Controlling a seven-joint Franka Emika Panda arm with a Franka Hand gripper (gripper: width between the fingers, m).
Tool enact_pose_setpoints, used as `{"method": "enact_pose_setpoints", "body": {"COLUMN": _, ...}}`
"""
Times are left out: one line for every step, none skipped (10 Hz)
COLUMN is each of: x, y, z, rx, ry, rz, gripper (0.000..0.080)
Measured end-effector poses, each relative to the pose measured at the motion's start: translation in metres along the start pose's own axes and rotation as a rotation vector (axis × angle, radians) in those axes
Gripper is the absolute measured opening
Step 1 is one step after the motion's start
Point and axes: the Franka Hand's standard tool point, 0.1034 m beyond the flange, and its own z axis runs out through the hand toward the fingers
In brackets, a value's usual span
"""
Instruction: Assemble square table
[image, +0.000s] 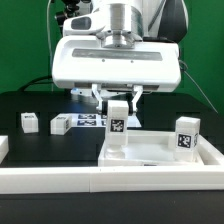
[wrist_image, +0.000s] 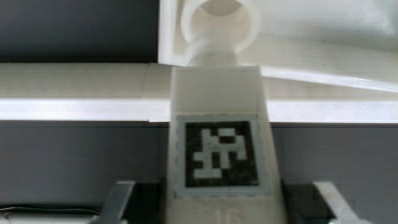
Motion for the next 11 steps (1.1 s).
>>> {"method": "enact_pose_setpoints", "body": {"x": 0.0, "y": -0.0001, "z": -0.0003, "rx": 0.0, "ry": -0.001, "rz": 0.0, "gripper": 0.029}}
{"method": "enact_pose_setpoints", "body": {"x": -0.0001, "y": 0.0, "z": -0.0001, "rx": 0.0, "ry": -0.001, "rz": 0.0, "gripper": 0.029}}
{"method": "enact_pose_setpoints", "body": {"x": -0.0001, "y": 0.0, "z": -0.0001, "rx": 0.0, "ry": -0.001, "rz": 0.0, "gripper": 0.029}}
{"method": "enact_pose_setpoints", "body": {"x": -0.0002, "y": -0.0003, "z": -0.0004, "rx": 0.0, "ry": 0.0, "rz": 0.0, "gripper": 0.029}}
{"method": "enact_pose_setpoints", "body": {"x": -0.001, "y": -0.0011, "z": -0.0013, "rx": 0.001, "ry": -0.001, "rz": -0.001, "gripper": 0.029}}
{"method": "enact_pose_setpoints", "body": {"x": -0.0009, "y": -0.0007, "z": -0.0018, "rx": 0.001, "ry": -0.001, "rz": -0.001, "gripper": 0.029}}
{"method": "enact_pose_setpoints", "body": {"x": -0.0017, "y": -0.0001, "z": -0.0018, "rx": 0.0, "ry": -0.002, "rz": 0.0, "gripper": 0.029}}
{"method": "enact_pose_setpoints", "body": {"x": -0.0026, "y": 0.0, "z": -0.0018, "rx": 0.0, "ry": -0.004, "rz": 0.0, "gripper": 0.029}}
{"method": "enact_pose_setpoints", "body": {"x": -0.003, "y": 0.0, "z": -0.002, "rx": 0.0, "ry": -0.004, "rz": 0.0, "gripper": 0.029}}
{"method": "enact_pose_setpoints", "body": {"x": -0.0036, "y": -0.0002, "z": -0.0022, "rx": 0.0, "ry": -0.004, "rz": -0.001, "gripper": 0.029}}
{"method": "enact_pose_setpoints", "body": {"x": -0.0037, "y": -0.0006, "z": -0.0023, "rx": 0.0, "ry": -0.004, "rz": -0.001, "gripper": 0.029}}
